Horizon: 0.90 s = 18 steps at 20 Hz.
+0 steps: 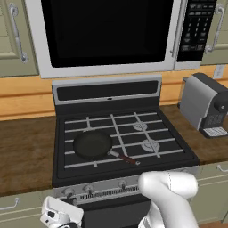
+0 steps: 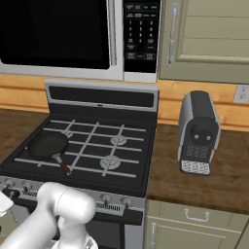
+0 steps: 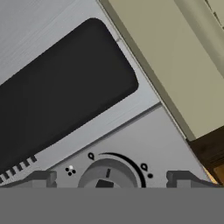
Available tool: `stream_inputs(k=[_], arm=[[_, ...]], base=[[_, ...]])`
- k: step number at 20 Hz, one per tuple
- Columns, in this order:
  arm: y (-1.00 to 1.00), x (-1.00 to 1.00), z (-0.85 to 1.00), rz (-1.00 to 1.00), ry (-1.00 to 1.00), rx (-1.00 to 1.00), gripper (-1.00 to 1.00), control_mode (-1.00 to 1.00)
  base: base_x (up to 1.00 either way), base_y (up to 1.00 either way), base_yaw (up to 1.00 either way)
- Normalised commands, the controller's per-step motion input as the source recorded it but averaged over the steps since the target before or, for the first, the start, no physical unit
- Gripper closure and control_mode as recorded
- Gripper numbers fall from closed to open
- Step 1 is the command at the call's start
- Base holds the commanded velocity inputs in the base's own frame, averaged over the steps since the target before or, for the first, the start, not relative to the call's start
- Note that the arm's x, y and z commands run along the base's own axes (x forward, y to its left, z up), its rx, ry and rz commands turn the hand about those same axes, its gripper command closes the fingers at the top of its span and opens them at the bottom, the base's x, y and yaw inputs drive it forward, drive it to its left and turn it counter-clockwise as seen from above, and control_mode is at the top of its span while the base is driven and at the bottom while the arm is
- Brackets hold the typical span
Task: Turn off the front left burner of the stove.
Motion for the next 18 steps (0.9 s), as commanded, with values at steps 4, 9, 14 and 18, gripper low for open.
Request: stream_inputs(k=[4,9,14,18], arm=[[0.0,0.0,0.0,0.01,-0.01,0.0,-1.0,-1.0],[-0.11,0.0,0.21,0.0,-0.01,0.01,-1.0,-1.0],[-0.01,0.0,0.07,0.0,0.0,0.0,-1.0,-1.0],[-0.11,0.0,0.07,0.0,0.0,0.02,-1.0,-1.0]], base=[[0.0,0.0,0.0],[0.0,0.0,0.0],[0.0,0.0,0.0],[0.0,0.0,0.0]])
